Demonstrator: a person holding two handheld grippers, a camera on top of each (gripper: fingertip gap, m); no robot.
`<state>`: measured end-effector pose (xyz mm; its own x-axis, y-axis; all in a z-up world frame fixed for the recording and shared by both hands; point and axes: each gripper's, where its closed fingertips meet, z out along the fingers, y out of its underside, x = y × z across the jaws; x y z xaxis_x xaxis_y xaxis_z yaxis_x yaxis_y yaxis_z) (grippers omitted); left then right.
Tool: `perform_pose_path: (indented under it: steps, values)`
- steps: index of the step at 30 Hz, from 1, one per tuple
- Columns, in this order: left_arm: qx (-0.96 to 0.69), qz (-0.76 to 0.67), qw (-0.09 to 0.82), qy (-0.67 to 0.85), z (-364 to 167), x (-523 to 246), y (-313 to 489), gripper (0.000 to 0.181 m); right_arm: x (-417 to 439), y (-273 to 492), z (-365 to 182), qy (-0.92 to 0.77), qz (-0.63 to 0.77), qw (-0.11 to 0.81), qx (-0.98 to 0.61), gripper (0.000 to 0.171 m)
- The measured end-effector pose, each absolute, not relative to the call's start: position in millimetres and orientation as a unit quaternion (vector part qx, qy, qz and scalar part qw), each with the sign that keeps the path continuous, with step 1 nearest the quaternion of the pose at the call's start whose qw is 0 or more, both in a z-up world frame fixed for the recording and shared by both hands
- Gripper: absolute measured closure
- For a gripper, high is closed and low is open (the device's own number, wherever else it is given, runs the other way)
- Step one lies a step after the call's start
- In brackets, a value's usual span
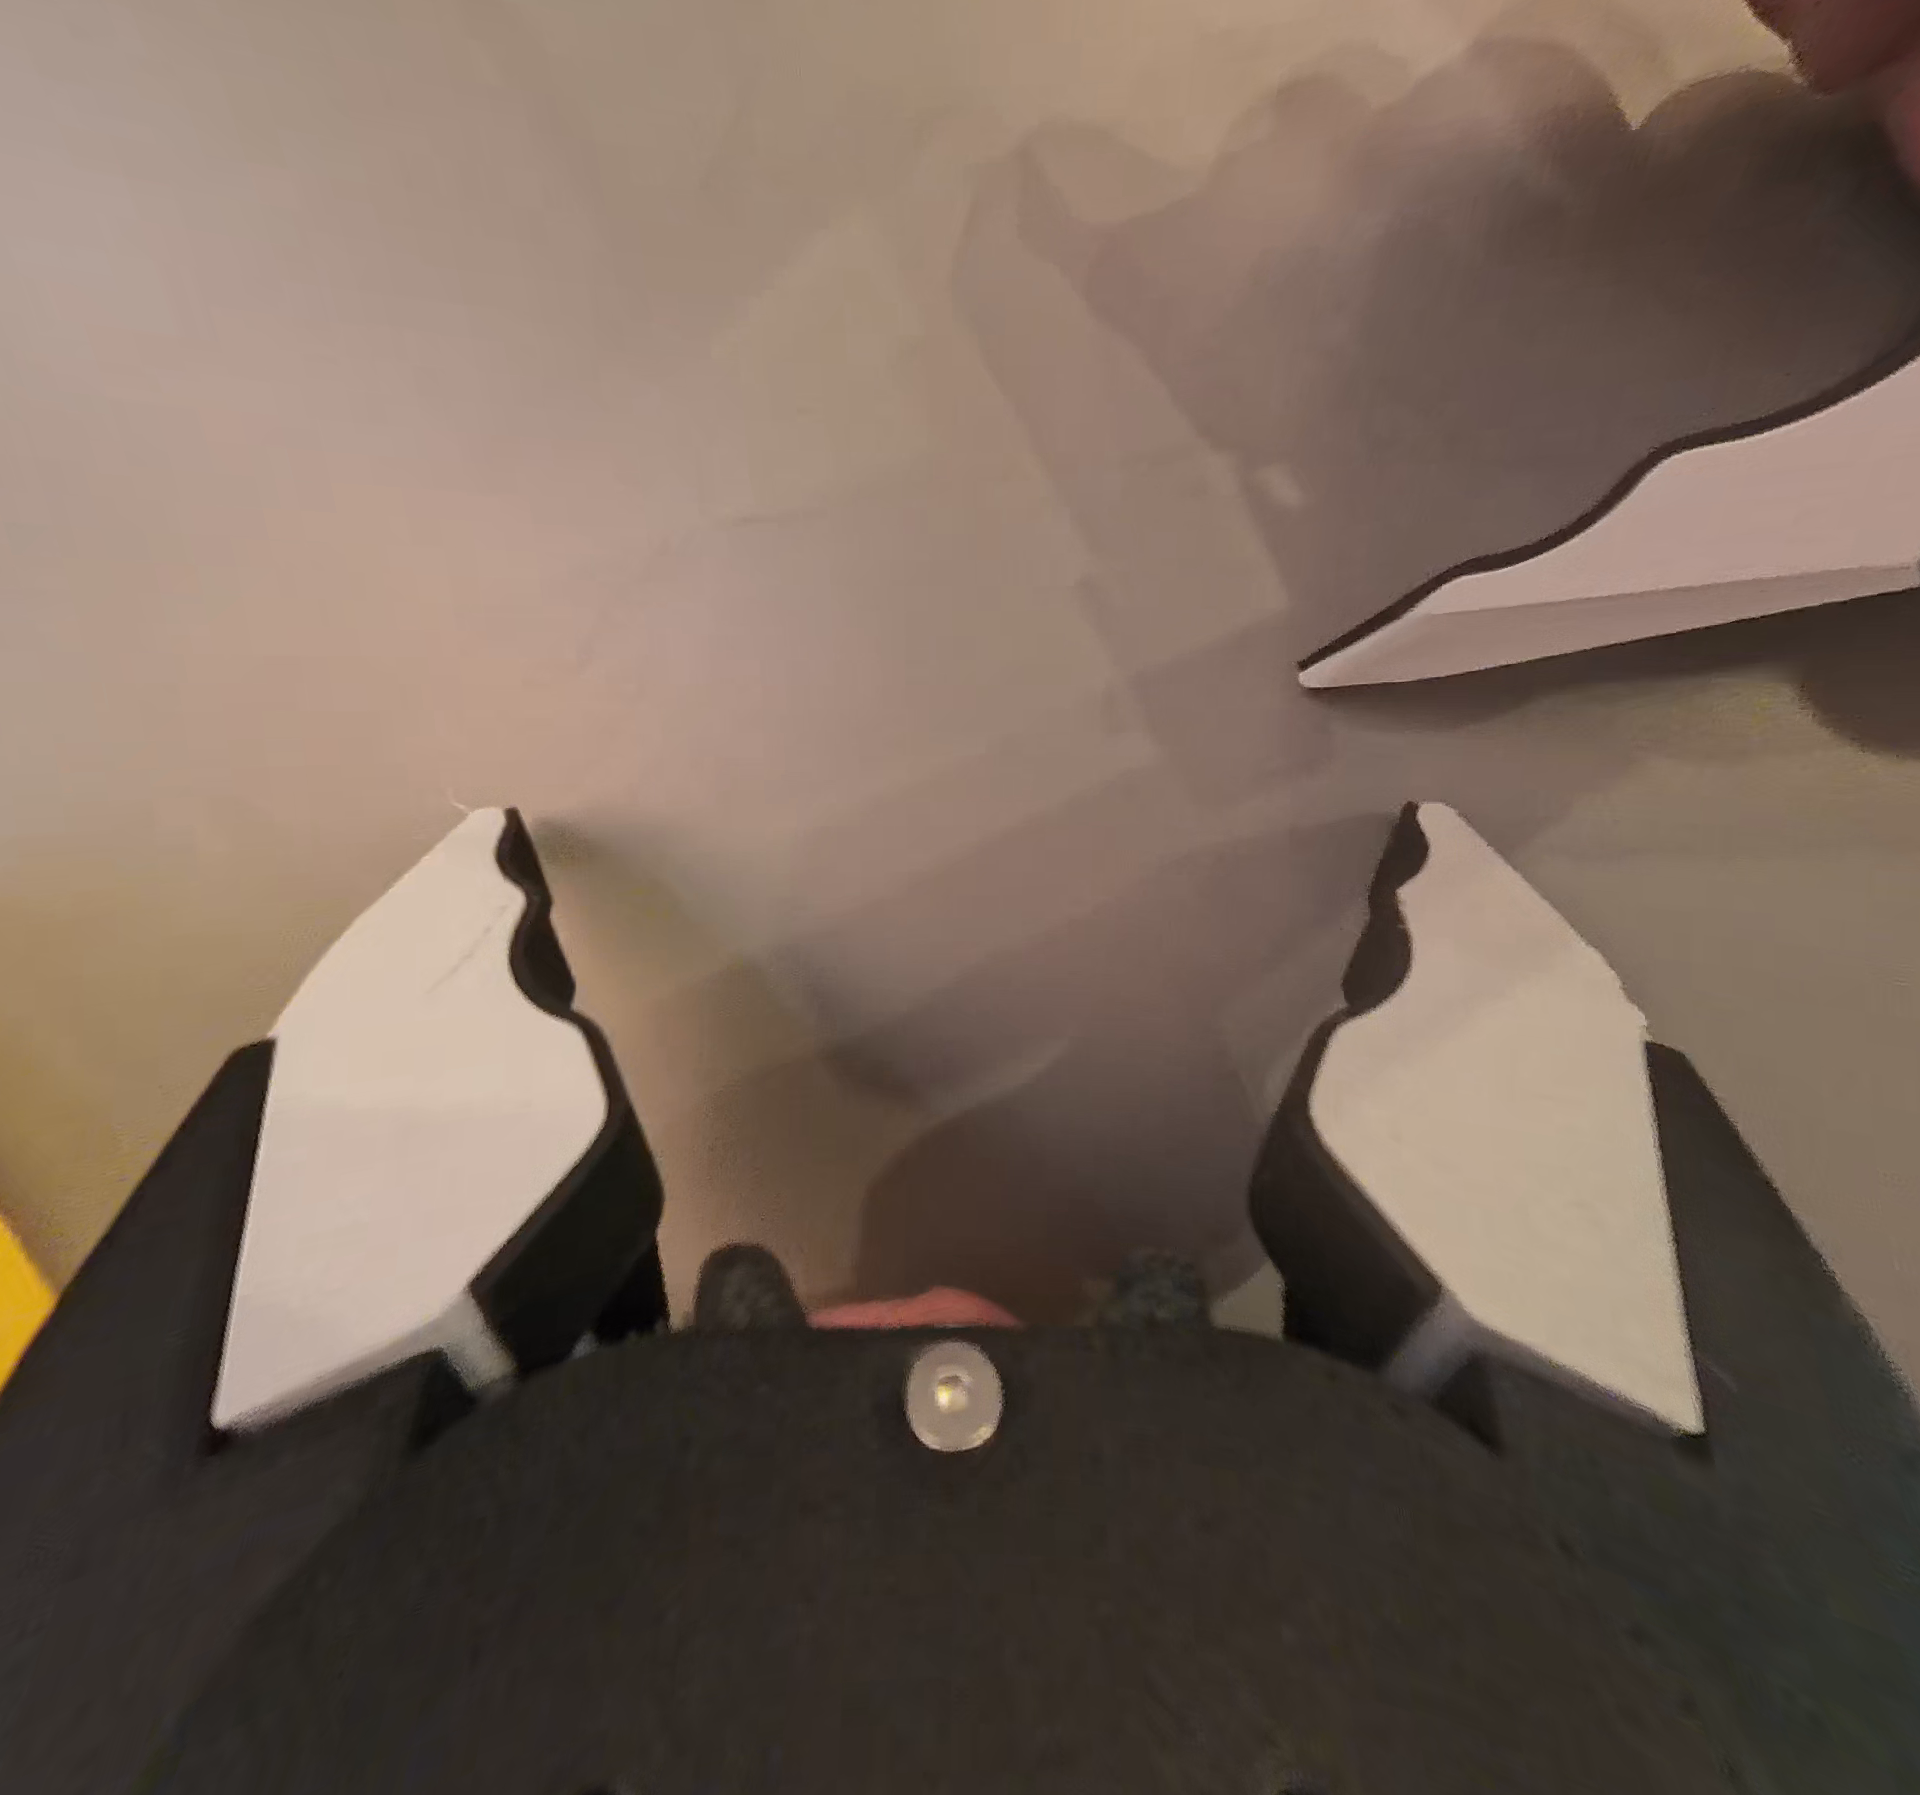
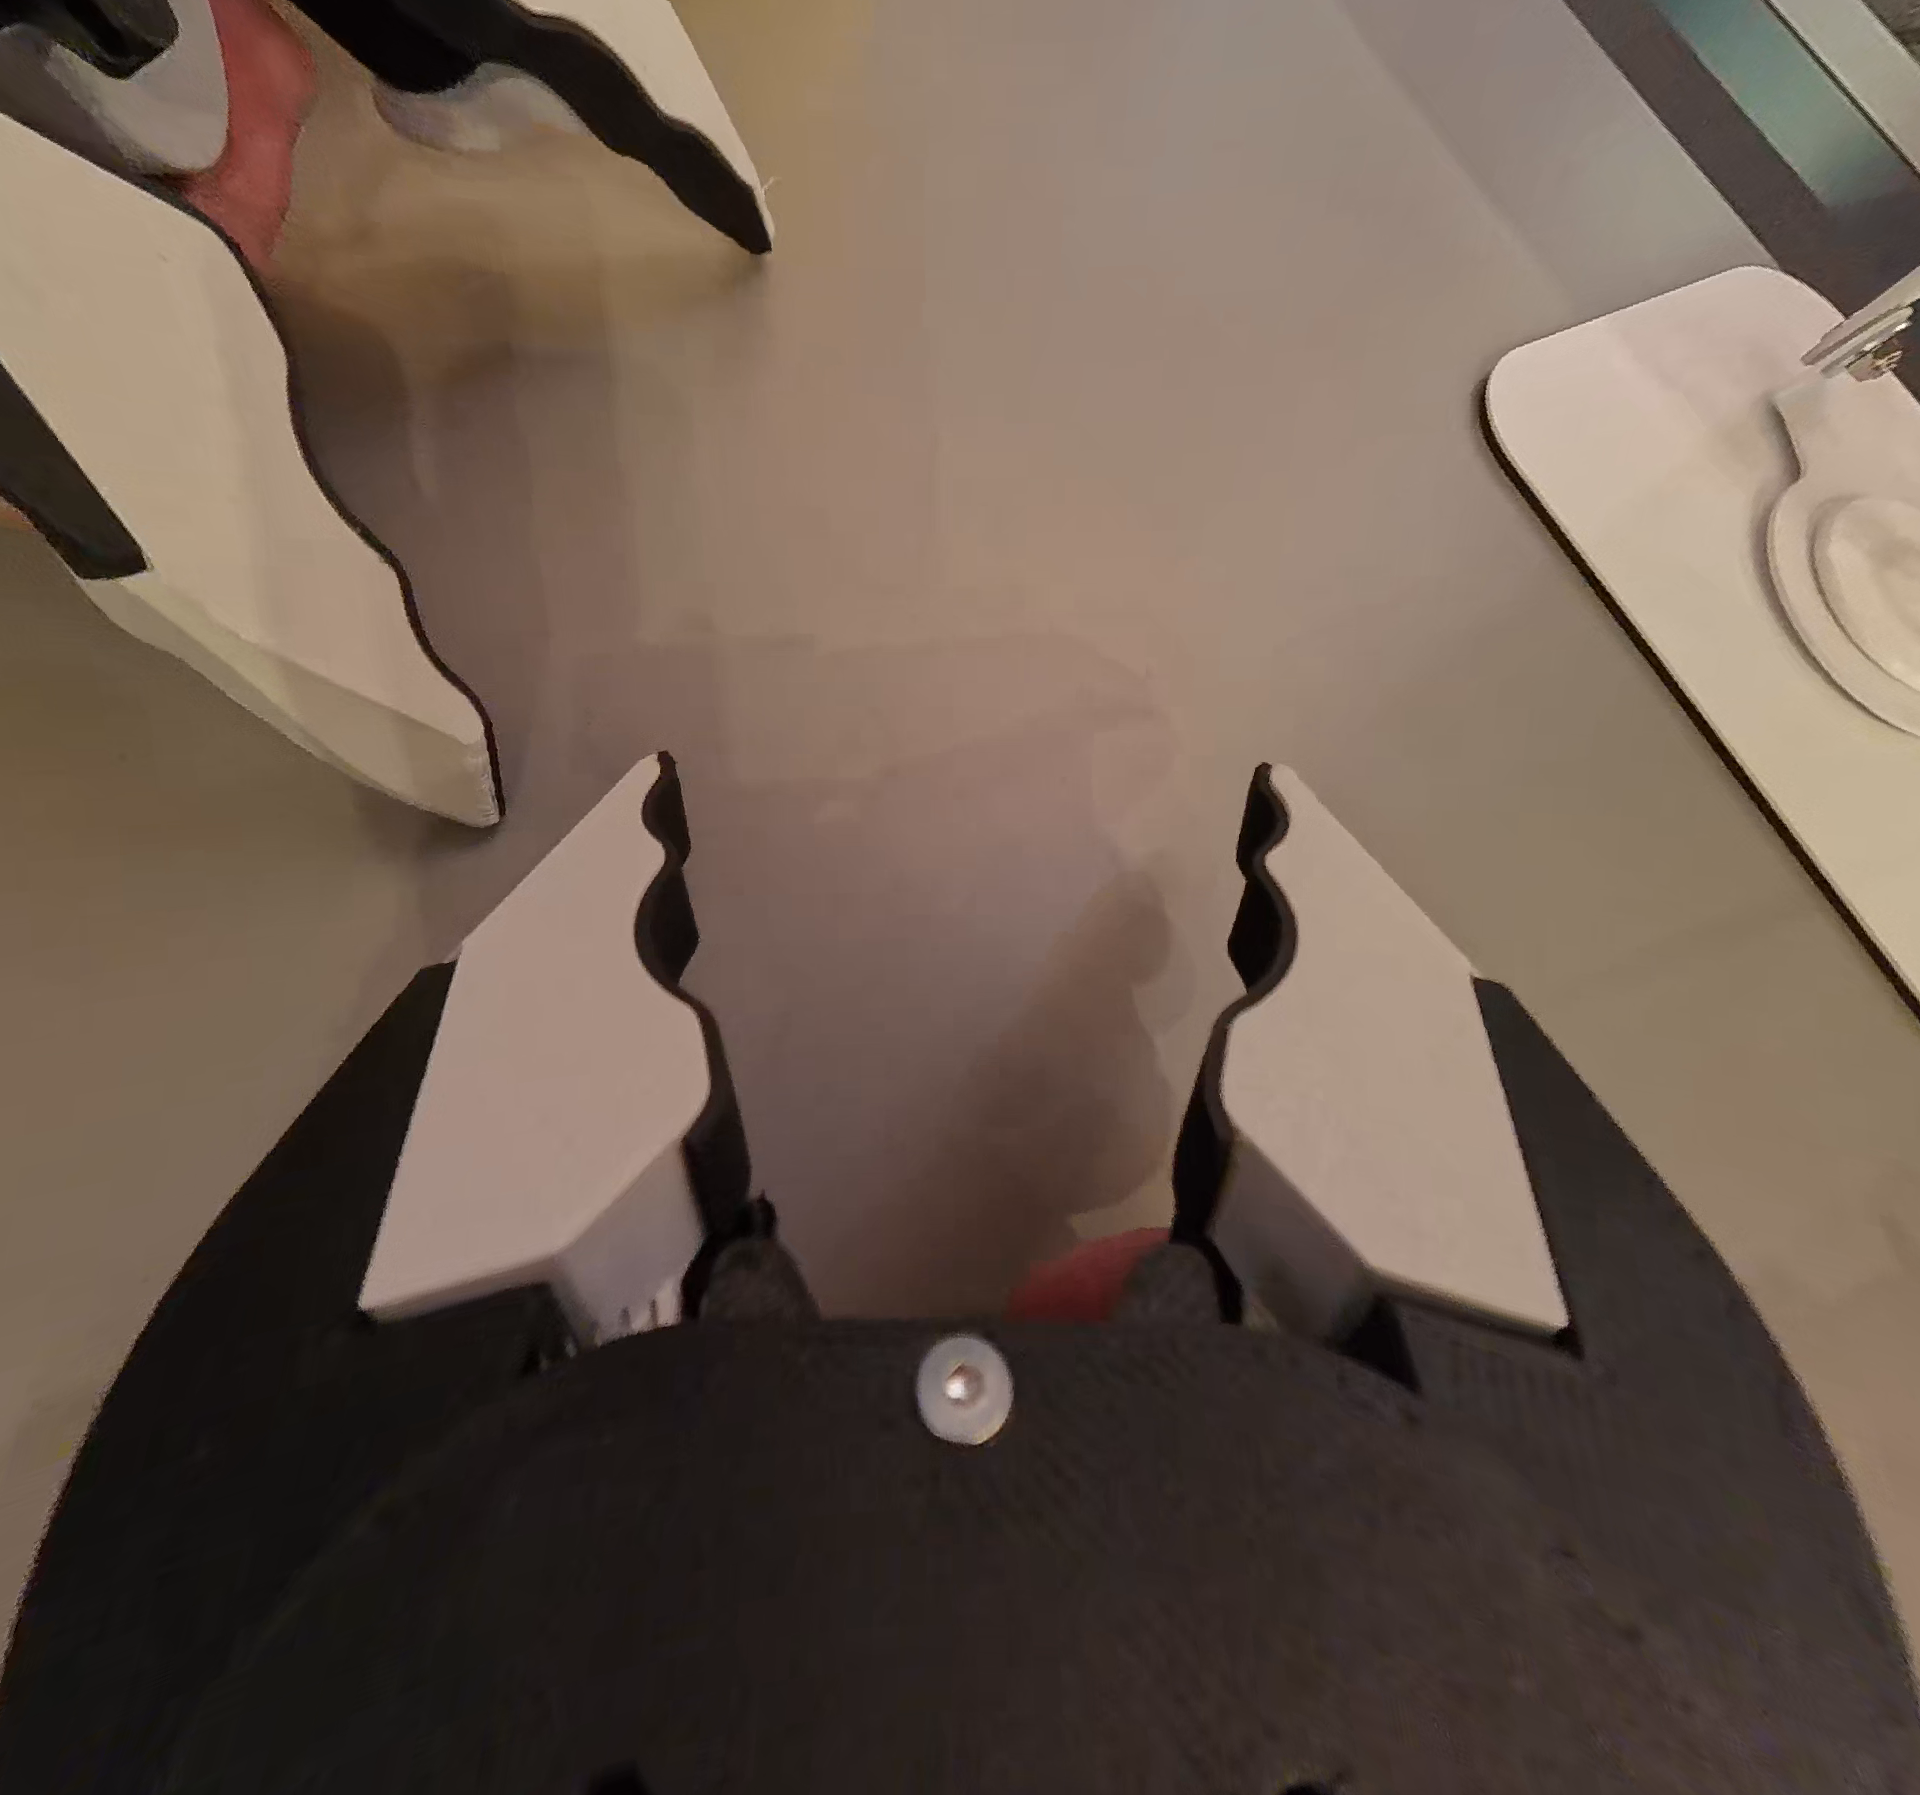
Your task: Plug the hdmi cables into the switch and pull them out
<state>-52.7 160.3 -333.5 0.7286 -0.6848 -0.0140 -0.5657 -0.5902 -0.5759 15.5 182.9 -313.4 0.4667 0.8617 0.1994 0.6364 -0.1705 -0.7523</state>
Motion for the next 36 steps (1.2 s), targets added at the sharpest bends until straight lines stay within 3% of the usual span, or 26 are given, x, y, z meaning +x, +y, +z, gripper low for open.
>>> perform_pose_path:
  steps: [10, 13, 36]
  values:
    - [-0.885, -0.114, 0.286, 0.351, -334.9, -51.5, 160.6, 0.035, 14.9, 182.0, -313.5, -0.499, 0.140, 0.408, -0.752, 0.068]
    - [-0.884, -0.115, 0.287, 0.352, -334.8, -50.7, 160.4, 0.035, 13.3, 179.3, -313.6, -0.507, 0.144, 0.406, -0.747, 0.076]
    - [-0.880, -0.119, 0.290, 0.357, -334.8, -48.0, 158.8, 0.035, 13.7, 180.1, -312.3, -0.507, 0.136, 0.414, -0.744, 0.075]
